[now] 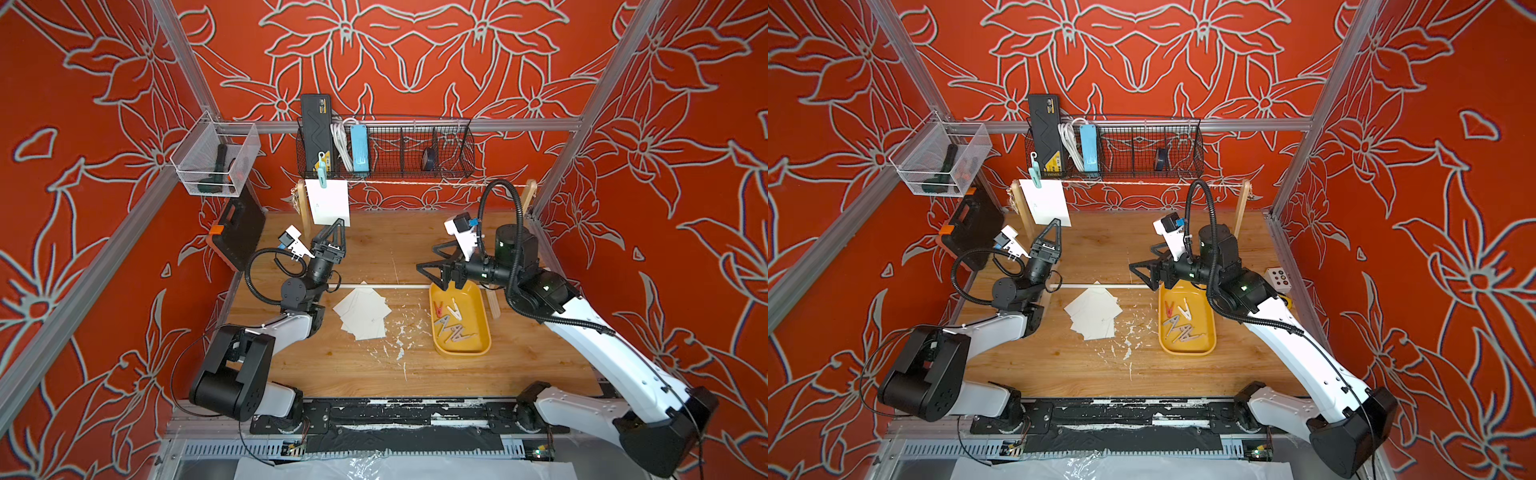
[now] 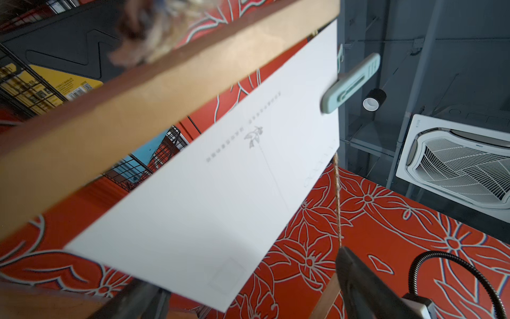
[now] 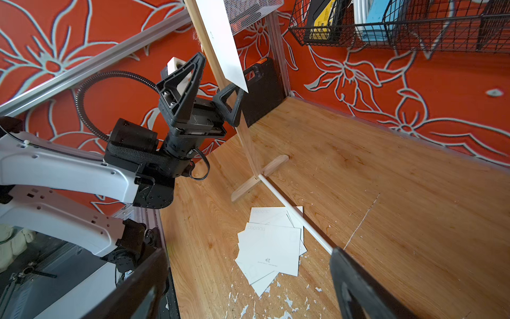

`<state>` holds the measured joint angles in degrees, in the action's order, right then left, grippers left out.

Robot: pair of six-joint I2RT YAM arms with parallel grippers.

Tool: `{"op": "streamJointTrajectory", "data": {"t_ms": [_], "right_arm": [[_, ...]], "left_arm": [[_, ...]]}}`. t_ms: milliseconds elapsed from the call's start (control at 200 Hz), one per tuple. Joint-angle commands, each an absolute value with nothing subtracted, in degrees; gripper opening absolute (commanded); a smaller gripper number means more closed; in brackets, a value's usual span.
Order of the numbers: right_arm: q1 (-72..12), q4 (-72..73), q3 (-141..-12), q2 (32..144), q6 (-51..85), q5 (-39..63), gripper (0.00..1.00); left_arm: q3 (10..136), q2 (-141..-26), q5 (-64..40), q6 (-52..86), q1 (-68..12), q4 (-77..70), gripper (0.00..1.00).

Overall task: Remove the postcards from the strings
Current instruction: Pinch the postcard on the clothesline.

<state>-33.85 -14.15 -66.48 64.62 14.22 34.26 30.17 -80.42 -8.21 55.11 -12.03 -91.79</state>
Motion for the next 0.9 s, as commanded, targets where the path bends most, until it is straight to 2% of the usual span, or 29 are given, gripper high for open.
{"op": "streamJointTrajectory", "data": {"t_ms": [0, 85, 155, 225, 280, 365, 415, 465, 520, 566, 616, 896], "right_arm": [[-34.4, -12.9, -67.3, 64.8, 14.1, 34.6, 0.92], [-34.6, -12.9, -67.5, 64.8, 14.1, 34.6, 0.92], [-34.7, -13.0, -67.7, 64.8, 14.0, 34.5, 0.92], [-34.7, -13.3, -67.8, 64.8, 13.8, 34.4, 0.92], [-34.8, -13.6, -68.1, 64.8, 13.7, 34.4, 0.92], [-34.8, -13.7, -68.4, 64.7, 13.4, 34.3, 0.92], [-34.8, -13.9, -68.8, 64.8, 13.2, 34.3, 0.92], [-34.9, -14.4, -69.5, 65.0, 12.9, 34.4, 0.92], [-35.0, -14.7, -70.2, 65.2, 12.7, 34.5, 0.92], [-35.0, -15.1, -71.0, 65.5, 12.4, 34.7, 0.92], [-35.1, -15.7, -72.1, 65.9, 12.0, 34.7, 0.92], [-36.2, -17.5, -78.4, 69.9, 9.8, 35.8, 0.92]], "left_arm": [[29.4, -78.5, -9.5, 55.2, -11.9, -105.2, 0.78], [29.0, -78.3, -9.7, 55.8, -11.9, -105.1, 0.64], [28.2, -78.3, -9.1, 56.6, -12.0, -105.2, 0.6], [27.9, -78.5, -8.8, 57.1, -12.0, -105.1, 0.44], [27.6, -78.9, -8.4, 57.9, -12.0, -105.2, 0.41], [27.5, -79.6, -8.4, 58.7, -12.0, -105.2, 0.27], [27.6, -79.9, -8.2, 59.1, -12.0, -105.2, 0.24], [27.6, -80.1, -7.8, 59.4, -12.0, -105.1, 0.14], [27.8, -80.3, -7.7, 59.6, -11.9, -105.1, 0.1], [27.9, -80.4, -7.7, 59.8, -12.0, -105.1, 0.04], [28.0, -80.5, -7.9, 59.9, -12.0, -105.1, 0.0], [27.9, -81.8, -7.3, 61.6, -11.9, -105.1, 0.0]]}}
